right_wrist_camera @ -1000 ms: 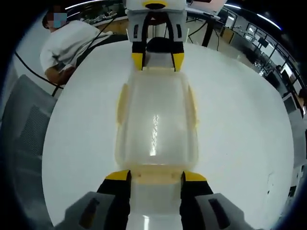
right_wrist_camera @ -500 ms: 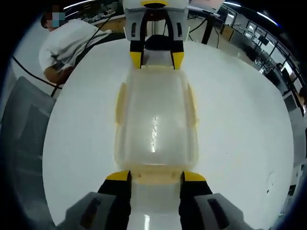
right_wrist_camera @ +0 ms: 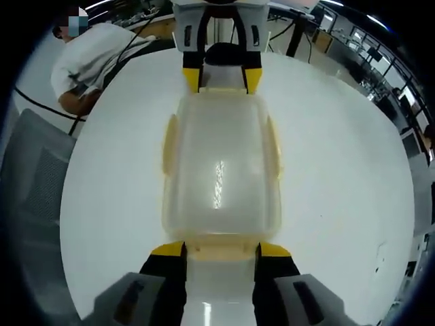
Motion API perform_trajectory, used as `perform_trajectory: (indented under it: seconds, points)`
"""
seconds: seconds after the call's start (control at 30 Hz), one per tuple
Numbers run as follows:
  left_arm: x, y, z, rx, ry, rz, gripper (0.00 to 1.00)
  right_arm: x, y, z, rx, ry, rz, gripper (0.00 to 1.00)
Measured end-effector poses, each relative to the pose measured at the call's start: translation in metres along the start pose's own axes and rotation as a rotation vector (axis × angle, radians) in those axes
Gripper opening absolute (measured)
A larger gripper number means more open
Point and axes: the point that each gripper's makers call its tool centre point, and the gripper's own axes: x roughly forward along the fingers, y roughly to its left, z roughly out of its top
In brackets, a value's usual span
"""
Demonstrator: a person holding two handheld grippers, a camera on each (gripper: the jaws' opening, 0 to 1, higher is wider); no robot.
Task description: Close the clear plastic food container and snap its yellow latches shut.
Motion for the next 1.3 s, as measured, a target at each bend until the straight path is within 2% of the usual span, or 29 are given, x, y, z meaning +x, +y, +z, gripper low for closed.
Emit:
perform_trajectory:
  seconds: [0.13, 0.23, 0.3, 0.73, 1.3]
  points:
    - [-0.002, 0.004, 0.002, -0.015, 0.022, 0.052, 0.37, -0.002, 0.0, -0.002, -0.011, 0.011, -0.025, 0.35]
    - [-0.008, 0.001, 0.004, -0.021, 0.027, 0.065, 0.36, -0.008, 0.0, -0.002, -0.022, -0.004, -0.046, 0.35]
    - [-0.013, -0.002, 0.005, -0.017, 0.022, 0.064, 0.36, -0.011, 0.002, -0.001, -0.019, -0.011, -0.036, 0.35]
    - [-0.045, -0.002, 0.014, -0.007, 0.028, 0.119, 0.36, -0.04, 0.001, 0.009, -0.06, -0.052, -0.087, 0.35]
    - [-0.072, -0.008, 0.048, 0.022, 0.021, 0.189, 0.36, -0.076, 0.008, -0.007, -0.086, -0.046, -0.141, 0.35]
